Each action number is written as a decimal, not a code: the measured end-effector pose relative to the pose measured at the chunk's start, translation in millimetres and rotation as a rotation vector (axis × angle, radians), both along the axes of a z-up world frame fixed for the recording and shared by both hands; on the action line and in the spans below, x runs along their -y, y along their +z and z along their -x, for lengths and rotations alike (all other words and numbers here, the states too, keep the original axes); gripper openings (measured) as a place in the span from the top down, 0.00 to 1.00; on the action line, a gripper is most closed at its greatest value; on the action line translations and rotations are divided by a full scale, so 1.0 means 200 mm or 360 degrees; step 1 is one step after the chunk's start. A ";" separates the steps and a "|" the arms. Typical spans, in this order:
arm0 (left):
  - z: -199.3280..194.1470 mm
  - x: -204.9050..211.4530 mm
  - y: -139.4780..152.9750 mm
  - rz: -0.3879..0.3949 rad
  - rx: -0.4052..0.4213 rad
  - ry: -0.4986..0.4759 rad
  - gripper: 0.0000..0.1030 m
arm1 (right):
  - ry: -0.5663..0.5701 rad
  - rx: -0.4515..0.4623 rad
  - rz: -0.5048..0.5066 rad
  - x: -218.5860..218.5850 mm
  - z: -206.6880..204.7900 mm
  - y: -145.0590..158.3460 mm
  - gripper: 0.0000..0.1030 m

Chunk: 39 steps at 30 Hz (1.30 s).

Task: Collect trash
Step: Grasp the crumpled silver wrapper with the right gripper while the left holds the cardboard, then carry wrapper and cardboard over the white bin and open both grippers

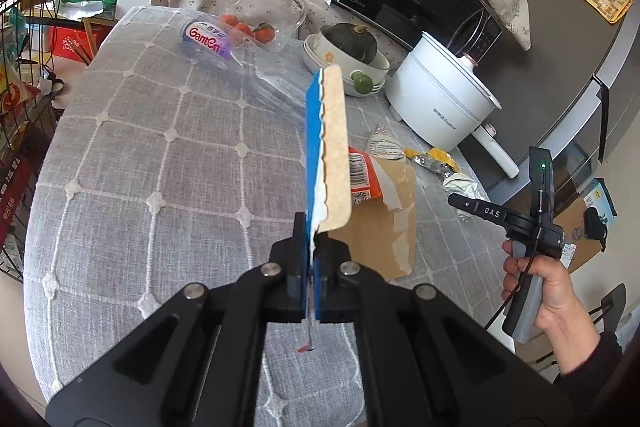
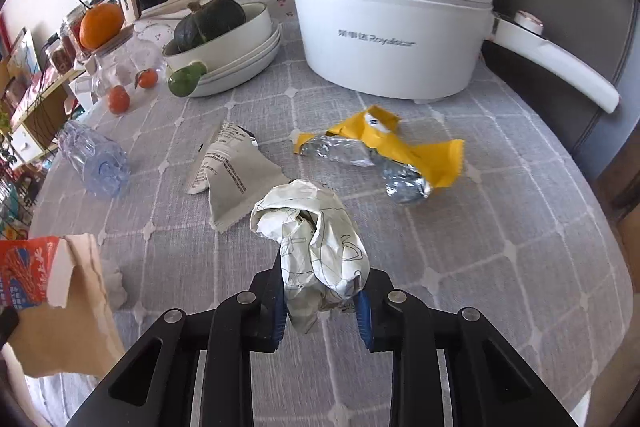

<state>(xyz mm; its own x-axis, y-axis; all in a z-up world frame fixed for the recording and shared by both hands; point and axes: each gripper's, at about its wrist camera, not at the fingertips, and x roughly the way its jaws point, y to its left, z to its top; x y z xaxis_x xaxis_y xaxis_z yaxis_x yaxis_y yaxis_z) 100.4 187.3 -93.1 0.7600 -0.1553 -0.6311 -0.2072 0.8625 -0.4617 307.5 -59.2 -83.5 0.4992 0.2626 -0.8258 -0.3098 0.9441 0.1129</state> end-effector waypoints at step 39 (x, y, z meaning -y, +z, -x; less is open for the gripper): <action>0.12 1.07 0.11 -0.0082 -0.0071 -0.0582 0.98 | -0.0516 -0.0540 -0.0146 1.51 0.97 -0.06 0.65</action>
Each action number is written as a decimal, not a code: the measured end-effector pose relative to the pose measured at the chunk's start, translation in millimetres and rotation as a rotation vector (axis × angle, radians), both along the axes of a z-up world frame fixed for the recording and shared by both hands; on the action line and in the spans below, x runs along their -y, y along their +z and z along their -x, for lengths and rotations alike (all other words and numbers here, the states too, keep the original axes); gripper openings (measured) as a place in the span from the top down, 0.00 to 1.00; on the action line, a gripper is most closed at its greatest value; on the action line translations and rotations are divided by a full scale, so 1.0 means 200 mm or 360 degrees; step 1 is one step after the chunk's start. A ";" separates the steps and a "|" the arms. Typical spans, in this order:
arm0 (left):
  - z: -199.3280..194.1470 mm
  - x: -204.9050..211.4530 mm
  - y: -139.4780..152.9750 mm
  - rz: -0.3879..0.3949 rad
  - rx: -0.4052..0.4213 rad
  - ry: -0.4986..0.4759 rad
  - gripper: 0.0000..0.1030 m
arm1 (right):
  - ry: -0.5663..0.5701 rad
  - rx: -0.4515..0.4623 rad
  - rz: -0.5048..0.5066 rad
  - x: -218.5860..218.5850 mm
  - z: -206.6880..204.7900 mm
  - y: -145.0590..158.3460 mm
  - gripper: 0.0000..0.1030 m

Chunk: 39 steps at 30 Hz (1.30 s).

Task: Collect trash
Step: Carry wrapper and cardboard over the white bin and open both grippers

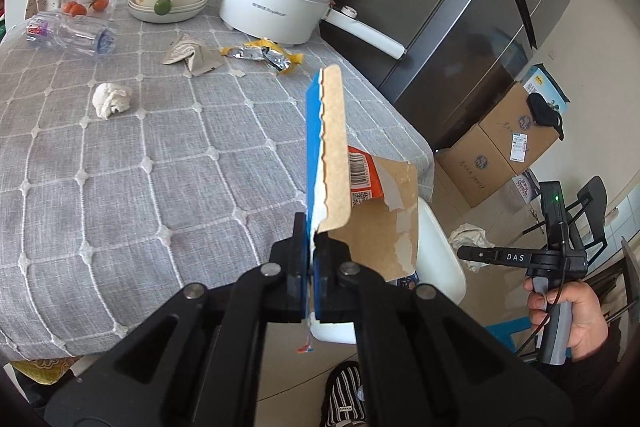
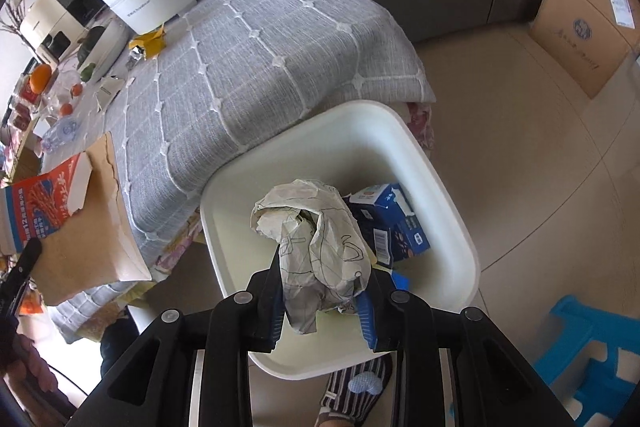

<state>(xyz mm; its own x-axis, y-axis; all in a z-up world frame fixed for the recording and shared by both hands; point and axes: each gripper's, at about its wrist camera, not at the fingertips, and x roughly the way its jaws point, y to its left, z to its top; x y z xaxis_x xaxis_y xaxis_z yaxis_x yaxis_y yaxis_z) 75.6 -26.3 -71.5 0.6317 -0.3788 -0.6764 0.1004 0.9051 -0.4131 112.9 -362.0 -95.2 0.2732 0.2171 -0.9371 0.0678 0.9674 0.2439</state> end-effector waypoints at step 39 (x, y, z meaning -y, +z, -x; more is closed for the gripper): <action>-0.05 0.46 -0.06 -0.0251 0.0021 -0.0252 0.07 | -0.0305 0.0158 0.0059 0.33 0.09 0.17 0.30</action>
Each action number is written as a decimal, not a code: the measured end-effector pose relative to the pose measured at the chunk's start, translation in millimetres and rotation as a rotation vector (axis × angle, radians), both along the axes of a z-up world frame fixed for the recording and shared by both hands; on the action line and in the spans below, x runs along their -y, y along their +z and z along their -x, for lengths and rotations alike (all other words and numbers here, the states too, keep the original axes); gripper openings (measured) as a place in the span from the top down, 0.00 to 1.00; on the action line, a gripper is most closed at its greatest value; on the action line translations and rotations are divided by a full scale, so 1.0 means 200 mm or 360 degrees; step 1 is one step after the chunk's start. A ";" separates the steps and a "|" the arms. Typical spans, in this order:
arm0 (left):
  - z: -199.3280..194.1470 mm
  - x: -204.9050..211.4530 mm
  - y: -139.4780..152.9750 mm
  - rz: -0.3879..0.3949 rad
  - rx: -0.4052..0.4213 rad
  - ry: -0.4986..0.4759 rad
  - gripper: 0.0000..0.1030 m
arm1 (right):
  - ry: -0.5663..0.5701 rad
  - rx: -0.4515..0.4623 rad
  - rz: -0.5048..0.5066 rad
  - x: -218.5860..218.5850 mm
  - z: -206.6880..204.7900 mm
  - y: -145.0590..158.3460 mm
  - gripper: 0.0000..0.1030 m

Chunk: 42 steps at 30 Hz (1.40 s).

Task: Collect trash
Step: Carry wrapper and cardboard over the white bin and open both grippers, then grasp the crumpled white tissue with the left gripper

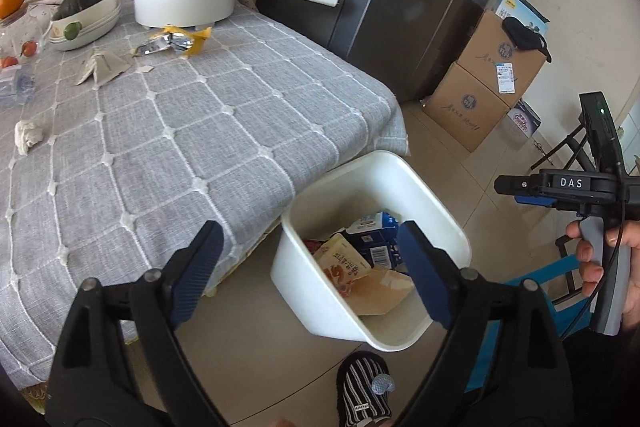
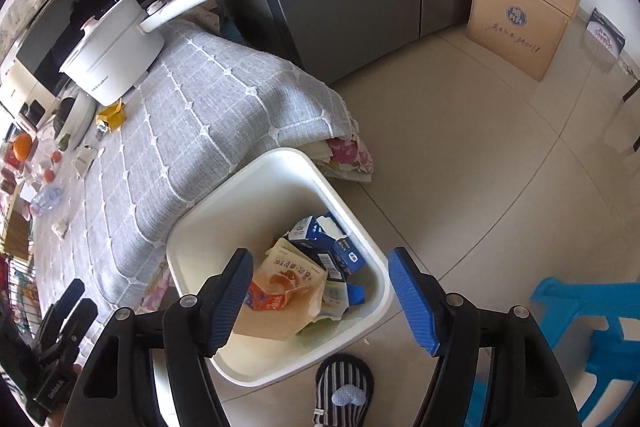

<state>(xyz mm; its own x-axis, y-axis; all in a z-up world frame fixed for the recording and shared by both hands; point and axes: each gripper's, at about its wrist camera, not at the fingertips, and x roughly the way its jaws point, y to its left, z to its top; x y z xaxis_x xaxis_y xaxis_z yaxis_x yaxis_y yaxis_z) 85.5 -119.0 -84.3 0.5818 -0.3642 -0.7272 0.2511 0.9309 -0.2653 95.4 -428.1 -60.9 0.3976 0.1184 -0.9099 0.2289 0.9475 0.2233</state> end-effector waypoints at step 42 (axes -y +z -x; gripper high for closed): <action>-0.06 -1.23 -0.11 -0.0233 -0.0015 0.0550 0.01 | 0.0634 0.0079 0.0210 -1.29 -0.30 0.03 0.23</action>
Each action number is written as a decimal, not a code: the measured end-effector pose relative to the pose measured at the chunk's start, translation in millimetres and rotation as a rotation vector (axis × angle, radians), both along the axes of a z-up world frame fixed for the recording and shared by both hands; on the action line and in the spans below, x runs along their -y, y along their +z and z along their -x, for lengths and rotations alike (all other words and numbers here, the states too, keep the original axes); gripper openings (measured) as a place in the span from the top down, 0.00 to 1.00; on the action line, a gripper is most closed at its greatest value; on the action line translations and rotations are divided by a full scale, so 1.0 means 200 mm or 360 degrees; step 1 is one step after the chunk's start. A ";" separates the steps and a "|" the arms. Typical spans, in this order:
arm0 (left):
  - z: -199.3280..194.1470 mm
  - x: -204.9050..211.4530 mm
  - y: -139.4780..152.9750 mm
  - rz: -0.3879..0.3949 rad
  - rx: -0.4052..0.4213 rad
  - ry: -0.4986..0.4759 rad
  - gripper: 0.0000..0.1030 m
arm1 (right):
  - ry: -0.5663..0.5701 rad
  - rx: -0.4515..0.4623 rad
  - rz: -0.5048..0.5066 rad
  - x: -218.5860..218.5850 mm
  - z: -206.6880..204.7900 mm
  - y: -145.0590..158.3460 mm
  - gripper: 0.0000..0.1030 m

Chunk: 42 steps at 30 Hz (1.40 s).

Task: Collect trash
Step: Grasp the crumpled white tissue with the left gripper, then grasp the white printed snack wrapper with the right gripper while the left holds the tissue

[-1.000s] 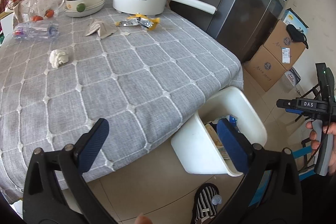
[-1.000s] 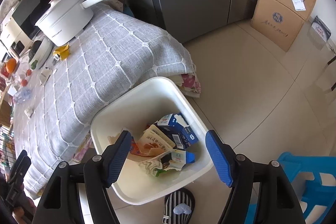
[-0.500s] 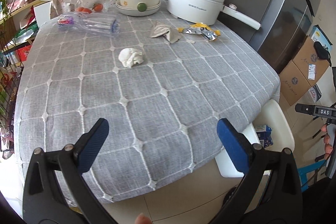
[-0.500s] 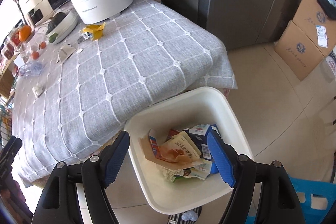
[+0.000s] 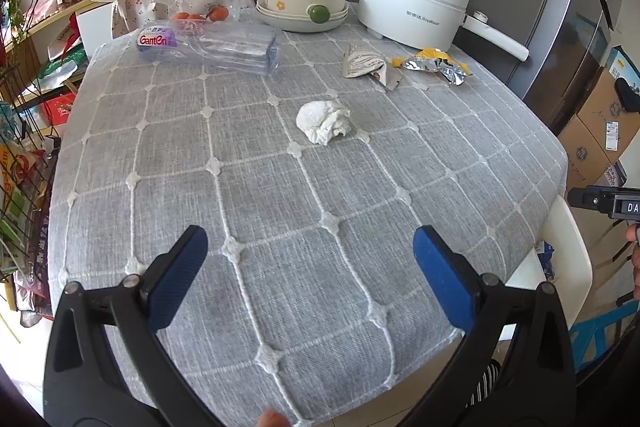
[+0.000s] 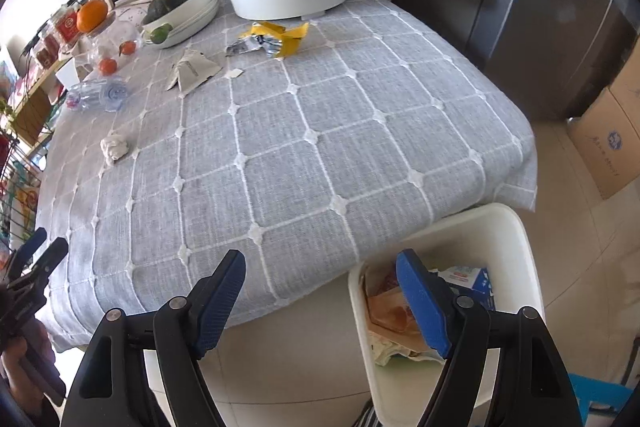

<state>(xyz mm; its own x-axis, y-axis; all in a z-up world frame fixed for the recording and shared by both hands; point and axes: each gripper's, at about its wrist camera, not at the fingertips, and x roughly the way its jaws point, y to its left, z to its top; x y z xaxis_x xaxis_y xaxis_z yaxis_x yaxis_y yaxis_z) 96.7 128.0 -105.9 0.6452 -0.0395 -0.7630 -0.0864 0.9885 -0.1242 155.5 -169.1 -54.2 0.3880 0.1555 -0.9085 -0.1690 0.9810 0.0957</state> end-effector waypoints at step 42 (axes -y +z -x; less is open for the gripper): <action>-0.24 -0.27 -0.08 0.0246 0.0055 0.0078 0.68 | 0.0173 0.0053 0.0002 -0.38 -0.19 -0.14 0.22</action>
